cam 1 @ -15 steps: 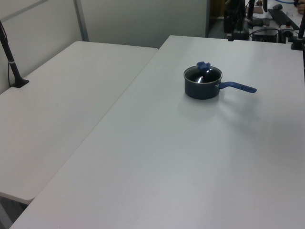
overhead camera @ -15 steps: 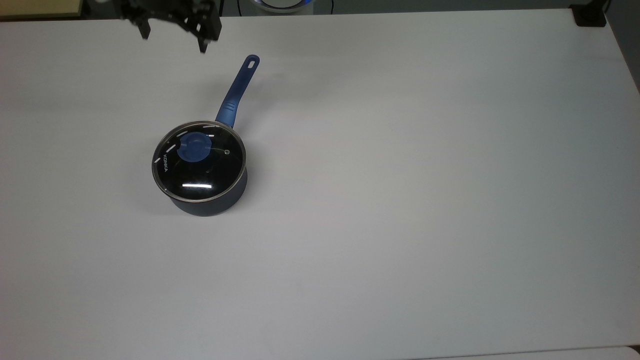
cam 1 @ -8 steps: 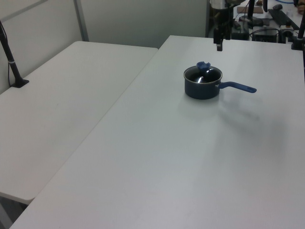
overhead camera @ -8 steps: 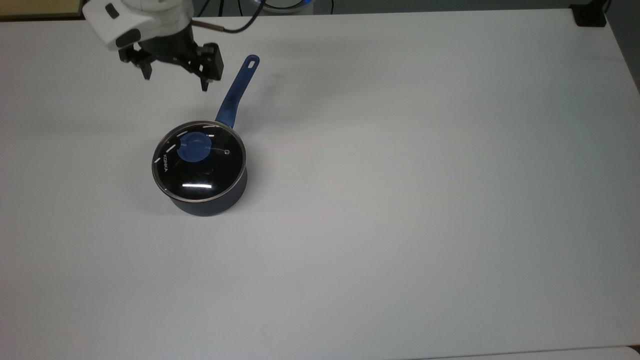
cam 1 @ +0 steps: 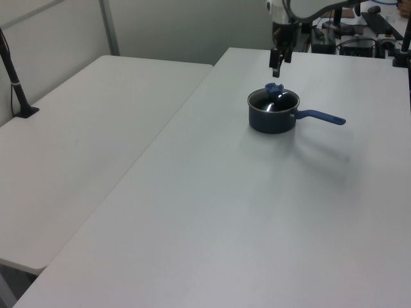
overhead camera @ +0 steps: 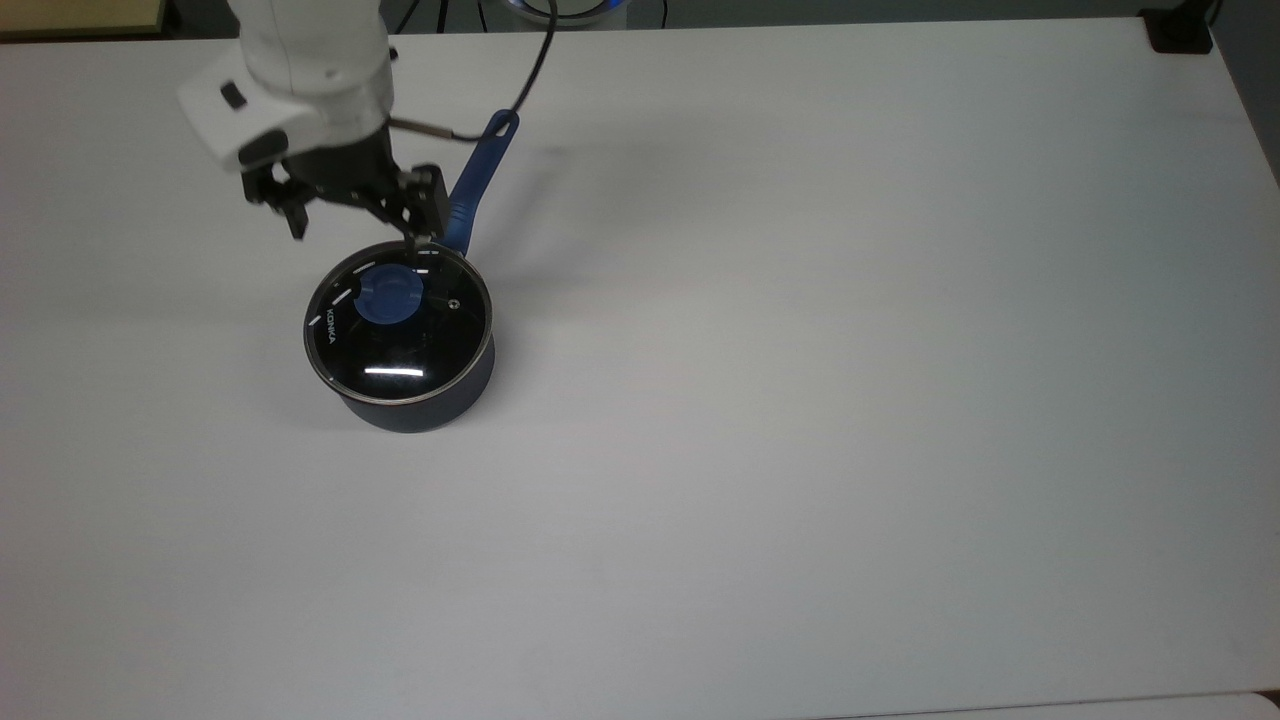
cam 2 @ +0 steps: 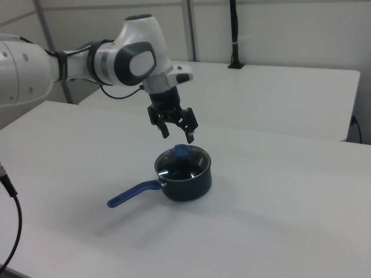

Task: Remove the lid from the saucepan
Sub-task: 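Move the open gripper down over the blue knob of the glass lid, then close the gripper on the blue lid knob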

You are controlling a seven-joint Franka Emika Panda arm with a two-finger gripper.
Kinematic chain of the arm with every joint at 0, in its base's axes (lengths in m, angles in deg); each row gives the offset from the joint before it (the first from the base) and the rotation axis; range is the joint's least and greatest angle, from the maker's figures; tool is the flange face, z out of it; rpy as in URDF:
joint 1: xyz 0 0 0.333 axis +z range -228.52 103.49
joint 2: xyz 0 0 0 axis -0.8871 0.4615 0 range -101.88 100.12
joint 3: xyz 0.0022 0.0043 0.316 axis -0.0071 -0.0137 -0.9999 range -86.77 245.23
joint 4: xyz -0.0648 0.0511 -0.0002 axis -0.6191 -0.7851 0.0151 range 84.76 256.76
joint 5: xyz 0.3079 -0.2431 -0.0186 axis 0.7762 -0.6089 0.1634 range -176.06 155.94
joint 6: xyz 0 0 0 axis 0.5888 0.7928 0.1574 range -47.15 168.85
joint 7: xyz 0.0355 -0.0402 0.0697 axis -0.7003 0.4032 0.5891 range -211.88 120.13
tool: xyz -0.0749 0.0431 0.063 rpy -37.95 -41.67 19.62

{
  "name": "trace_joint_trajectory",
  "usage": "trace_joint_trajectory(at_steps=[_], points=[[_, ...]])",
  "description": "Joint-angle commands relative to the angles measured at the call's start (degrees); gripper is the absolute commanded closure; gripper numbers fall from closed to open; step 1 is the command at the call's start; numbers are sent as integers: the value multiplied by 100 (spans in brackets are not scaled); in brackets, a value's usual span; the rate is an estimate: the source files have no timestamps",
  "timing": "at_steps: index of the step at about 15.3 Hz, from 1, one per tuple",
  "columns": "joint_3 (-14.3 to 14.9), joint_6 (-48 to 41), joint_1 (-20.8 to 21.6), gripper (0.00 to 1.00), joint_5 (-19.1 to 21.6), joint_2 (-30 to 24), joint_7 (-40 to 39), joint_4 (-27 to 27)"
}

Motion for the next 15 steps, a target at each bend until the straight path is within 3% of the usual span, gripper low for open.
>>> trace_joint_trajectory(at_steps=[1,3,15], points=[[3,124,-83,0,422,472,16,-408],[-6,413,-66,0,598,595,33,-408],[-15,362,-75,2,599,684,-485,-356]])
